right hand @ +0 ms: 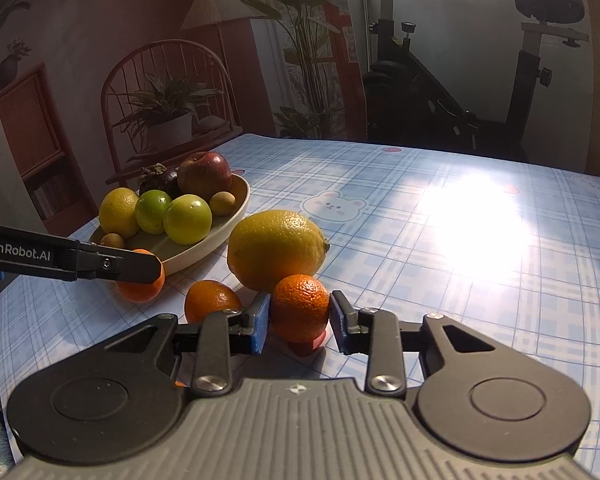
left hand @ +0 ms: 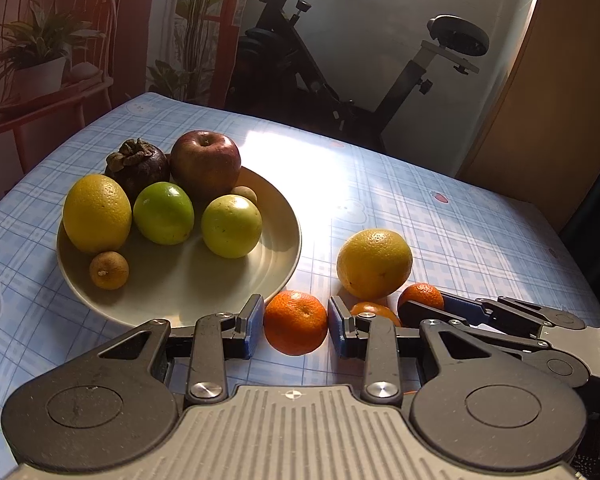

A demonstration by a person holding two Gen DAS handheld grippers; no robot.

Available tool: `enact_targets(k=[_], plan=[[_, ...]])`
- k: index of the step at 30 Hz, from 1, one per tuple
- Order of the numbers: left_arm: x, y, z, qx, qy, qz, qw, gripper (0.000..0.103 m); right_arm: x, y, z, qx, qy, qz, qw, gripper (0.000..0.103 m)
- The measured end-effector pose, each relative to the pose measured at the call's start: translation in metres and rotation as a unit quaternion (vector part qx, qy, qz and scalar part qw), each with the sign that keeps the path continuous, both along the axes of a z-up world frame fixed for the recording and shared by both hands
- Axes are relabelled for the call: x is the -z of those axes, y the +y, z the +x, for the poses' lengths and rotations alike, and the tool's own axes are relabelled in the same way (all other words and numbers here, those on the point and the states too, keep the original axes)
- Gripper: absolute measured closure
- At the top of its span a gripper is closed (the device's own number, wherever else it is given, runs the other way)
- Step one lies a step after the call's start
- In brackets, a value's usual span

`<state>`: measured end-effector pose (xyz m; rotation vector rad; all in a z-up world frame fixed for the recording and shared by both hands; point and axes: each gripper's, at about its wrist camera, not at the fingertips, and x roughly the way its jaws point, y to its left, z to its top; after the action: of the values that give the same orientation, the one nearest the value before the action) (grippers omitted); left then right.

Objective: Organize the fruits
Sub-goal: 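Carry the tangerine toward the plate with the left tool while the right tool grasps another tangerine, then lower both tangerines onto the plate and open both tools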

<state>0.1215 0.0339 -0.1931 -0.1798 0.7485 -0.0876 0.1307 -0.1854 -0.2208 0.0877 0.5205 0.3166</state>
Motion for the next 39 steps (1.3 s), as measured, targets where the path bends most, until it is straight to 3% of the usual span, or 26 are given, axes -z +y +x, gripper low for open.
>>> enact_targets(k=[22,28,33,39], plan=[[-0.003,0.001,0.001,-0.004,-0.003,-0.002,1.0000,0.066,-0.001,-0.010,-0.011,0.024,-0.017,0.022,0.999,0.069],[-0.011,0.029,0.008,-0.031,0.013,-0.045,0.9984,0.066,-0.006,-0.011,-0.019,0.036,-0.027,0.017,0.999,0.069],[-0.016,0.055,0.008,-0.060,0.009,-0.027,0.9978,0.066,-0.019,-0.007,-0.026,0.028,-0.042,0.005,0.999,0.069],[-0.012,0.080,0.012,-0.070,0.016,-0.026,0.9971,0.066,-0.042,0.022,-0.014,-0.020,-0.062,-0.036,0.997,0.069]])
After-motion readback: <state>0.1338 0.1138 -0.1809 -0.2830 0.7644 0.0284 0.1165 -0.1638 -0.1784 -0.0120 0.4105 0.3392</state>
